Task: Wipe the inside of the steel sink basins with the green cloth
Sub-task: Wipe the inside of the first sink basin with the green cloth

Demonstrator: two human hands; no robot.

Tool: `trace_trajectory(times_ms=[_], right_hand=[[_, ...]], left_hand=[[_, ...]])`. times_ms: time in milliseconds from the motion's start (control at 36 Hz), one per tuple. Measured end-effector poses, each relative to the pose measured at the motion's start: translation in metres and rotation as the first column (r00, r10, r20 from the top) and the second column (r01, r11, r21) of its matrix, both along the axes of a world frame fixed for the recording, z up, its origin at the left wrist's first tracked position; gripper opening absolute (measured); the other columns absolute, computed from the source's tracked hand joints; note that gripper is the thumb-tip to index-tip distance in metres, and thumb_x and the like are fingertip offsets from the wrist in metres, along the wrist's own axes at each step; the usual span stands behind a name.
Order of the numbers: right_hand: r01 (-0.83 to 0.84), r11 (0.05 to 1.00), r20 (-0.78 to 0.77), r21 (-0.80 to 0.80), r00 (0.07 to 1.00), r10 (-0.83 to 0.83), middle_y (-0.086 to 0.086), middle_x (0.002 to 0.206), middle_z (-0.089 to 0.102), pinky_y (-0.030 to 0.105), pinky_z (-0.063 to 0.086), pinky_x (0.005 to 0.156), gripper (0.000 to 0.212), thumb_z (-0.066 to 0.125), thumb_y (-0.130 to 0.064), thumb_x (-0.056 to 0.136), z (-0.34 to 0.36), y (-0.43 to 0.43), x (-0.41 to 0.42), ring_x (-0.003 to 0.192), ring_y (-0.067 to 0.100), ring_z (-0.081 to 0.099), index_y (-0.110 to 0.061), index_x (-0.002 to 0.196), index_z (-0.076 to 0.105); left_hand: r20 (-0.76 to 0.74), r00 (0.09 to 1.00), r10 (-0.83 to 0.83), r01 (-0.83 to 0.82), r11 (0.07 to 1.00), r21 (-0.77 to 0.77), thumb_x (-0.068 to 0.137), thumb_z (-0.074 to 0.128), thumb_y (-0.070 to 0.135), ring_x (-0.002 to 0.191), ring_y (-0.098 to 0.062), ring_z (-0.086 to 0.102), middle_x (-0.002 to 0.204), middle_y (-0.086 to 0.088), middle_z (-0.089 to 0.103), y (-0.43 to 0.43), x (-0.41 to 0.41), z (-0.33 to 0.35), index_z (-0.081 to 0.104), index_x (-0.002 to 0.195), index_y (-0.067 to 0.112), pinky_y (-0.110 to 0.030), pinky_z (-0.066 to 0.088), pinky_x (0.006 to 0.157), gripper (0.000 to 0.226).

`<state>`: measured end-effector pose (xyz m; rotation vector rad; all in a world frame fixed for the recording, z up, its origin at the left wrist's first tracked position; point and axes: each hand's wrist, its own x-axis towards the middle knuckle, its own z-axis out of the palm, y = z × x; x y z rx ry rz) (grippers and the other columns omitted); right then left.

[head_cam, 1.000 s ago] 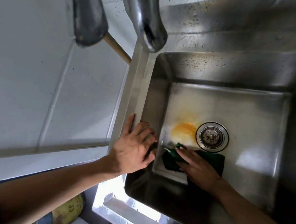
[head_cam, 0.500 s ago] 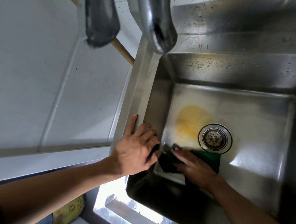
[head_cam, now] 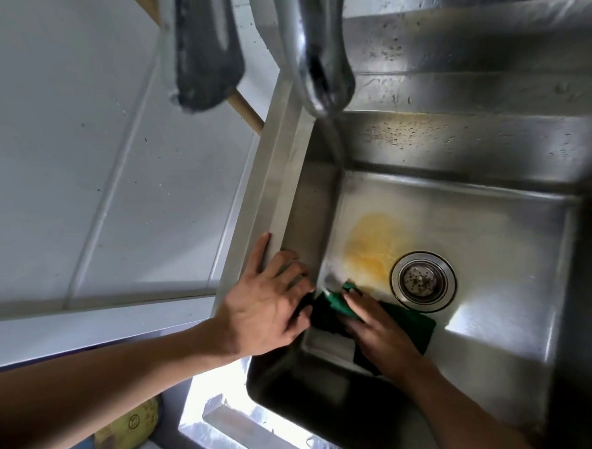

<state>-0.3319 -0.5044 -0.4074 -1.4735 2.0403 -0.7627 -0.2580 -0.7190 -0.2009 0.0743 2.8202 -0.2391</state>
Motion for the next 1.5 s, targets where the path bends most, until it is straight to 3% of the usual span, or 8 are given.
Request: trace_trajectory(times_ms=[139,222,389,639,750,972,1333,1500], right_hand=[[-0.262,0.957,0.064,0.122,0.965,0.256,-0.006,0.165,0.009,0.043,0.029,0.118,0.046,0.055,-0.030,0.096,-0.016,0.027,0.007,0.151,0.026,0.015,-0.033,0.141,0.048],[-0.128,0.991,-0.032,0.037,0.991,0.129,-0.012,0.159,0.015,0.023,0.012,0.122,0.049,0.059,-0.025,0.097,-0.009,0.016,-0.007,0.147,0.019,0.025,-0.027,0.145,0.047],[0.273,0.961,-0.017,0.051,0.962,-0.272,0.013,0.150,0.045,0.048,0.042,0.110,0.050,0.079,-0.006,0.079,-0.011,-0.030,-0.011,0.136,0.039,0.044,-0.018,0.126,0.068],[-0.038,0.999,-0.039,-0.002,0.999,0.038,0.005,0.158,0.034,0.041,0.029,0.117,0.050,0.063,-0.007,0.087,-0.010,0.005,0.008,0.144,0.029,0.032,-0.027,0.133,0.060],[0.047,0.999,-0.152,-0.022,0.987,-0.050,0.010,0.151,0.045,0.036,0.021,0.116,0.042,0.043,-0.018,0.092,-0.010,-0.015,-0.011,0.137,0.032,0.046,-0.025,0.127,0.066],[0.478,0.876,-0.129,0.064,0.875,-0.467,0.016,0.148,0.048,0.047,0.042,0.109,0.056,0.081,0.001,0.072,-0.002,-0.064,-0.003,0.132,0.042,0.048,-0.015,0.125,0.068],[0.384,0.916,-0.299,0.118,0.893,-0.336,0.024,0.151,0.040,0.051,0.025,0.115,0.057,0.034,-0.012,0.082,0.007,-0.078,-0.029,0.141,0.041,0.037,-0.008,0.131,0.062],[0.403,0.912,-0.291,0.083,0.885,-0.364,0.022,0.160,0.022,0.053,0.024,0.119,0.065,0.063,0.002,0.078,0.010,-0.084,-0.032,0.146,0.043,0.024,-0.003,0.142,0.049]], left_hand=[[0.023,1.000,0.006,-0.006,1.000,-0.008,0.094,0.054,0.050,0.127,-0.029,0.053,0.118,-0.004,0.065,-0.001,0.000,0.000,0.073,0.109,0.018,-0.069,0.018,0.124,0.040],[0.028,1.000,0.006,-0.006,1.000,-0.006,0.094,0.054,0.050,0.127,-0.028,0.053,0.119,-0.003,0.065,-0.001,0.000,0.000,0.073,0.110,0.019,-0.069,0.018,0.124,0.040],[0.025,1.000,0.014,-0.014,1.000,0.000,0.095,0.051,0.049,0.124,-0.028,0.055,0.116,-0.003,0.065,-0.001,-0.001,0.001,0.072,0.115,0.019,-0.070,0.021,0.122,0.042],[0.031,0.999,0.018,-0.018,1.000,0.012,0.096,0.049,0.050,0.126,-0.027,0.053,0.118,-0.001,0.065,-0.001,0.000,0.000,0.072,0.111,0.020,-0.069,0.017,0.124,0.041],[0.031,0.999,0.012,-0.012,1.000,-0.001,0.096,0.049,0.050,0.126,-0.029,0.054,0.120,-0.003,0.065,-0.001,-0.001,0.000,0.072,0.115,0.020,-0.069,0.018,0.123,0.042],[0.060,0.998,0.011,-0.011,1.000,-0.008,0.096,0.049,0.049,0.128,-0.030,0.053,0.123,-0.005,0.064,-0.001,-0.001,0.003,0.071,0.120,0.019,-0.069,0.020,0.122,0.044],[0.089,0.996,0.003,-0.001,1.000,-0.027,0.093,0.052,0.051,0.129,-0.030,0.052,0.123,-0.005,0.064,-0.001,-0.002,0.002,0.072,0.116,0.019,-0.070,0.023,0.121,0.044],[0.104,0.995,-0.004,0.007,0.999,-0.034,0.092,0.052,0.052,0.130,-0.030,0.052,0.124,-0.004,0.063,-0.001,-0.002,0.003,0.072,0.116,0.020,-0.070,0.024,0.120,0.044]])
